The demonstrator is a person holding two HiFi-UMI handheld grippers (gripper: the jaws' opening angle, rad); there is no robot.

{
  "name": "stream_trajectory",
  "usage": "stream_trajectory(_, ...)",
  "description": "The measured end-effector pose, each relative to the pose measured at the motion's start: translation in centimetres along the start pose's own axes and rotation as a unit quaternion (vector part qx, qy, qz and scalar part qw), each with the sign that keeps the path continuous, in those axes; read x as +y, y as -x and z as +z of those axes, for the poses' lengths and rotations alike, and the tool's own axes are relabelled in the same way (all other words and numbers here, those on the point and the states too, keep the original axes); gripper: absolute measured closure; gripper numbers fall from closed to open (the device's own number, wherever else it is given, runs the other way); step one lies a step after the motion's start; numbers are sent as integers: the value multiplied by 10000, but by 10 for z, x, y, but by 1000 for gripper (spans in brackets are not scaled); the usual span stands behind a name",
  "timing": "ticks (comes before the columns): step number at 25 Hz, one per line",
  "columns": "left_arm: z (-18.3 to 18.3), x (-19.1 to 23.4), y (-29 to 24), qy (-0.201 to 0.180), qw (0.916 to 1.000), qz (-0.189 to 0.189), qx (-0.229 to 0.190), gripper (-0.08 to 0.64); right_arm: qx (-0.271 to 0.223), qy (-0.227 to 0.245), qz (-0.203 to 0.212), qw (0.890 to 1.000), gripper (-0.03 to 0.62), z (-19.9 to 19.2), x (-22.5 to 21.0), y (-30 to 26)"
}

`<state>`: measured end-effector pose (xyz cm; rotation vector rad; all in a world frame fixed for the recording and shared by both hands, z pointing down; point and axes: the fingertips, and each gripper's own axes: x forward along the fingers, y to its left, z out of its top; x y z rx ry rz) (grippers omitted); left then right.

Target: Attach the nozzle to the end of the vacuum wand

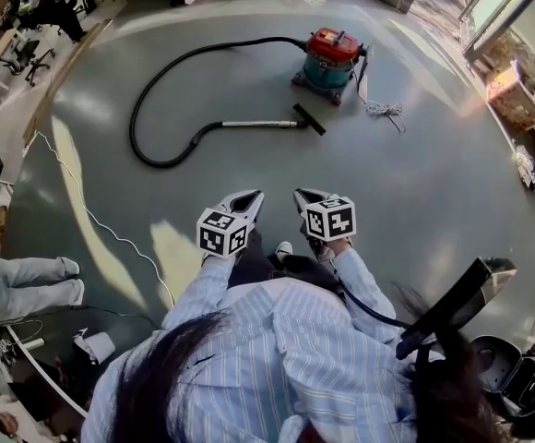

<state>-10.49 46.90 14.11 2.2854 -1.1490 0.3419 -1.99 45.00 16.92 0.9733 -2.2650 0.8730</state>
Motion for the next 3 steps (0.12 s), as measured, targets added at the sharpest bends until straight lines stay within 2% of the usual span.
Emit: stream_trajectory(3, 0, 4, 2, 17, 10000, 37, 15, 555, 28, -8, 31, 10000, 586, 0, 3, -3)
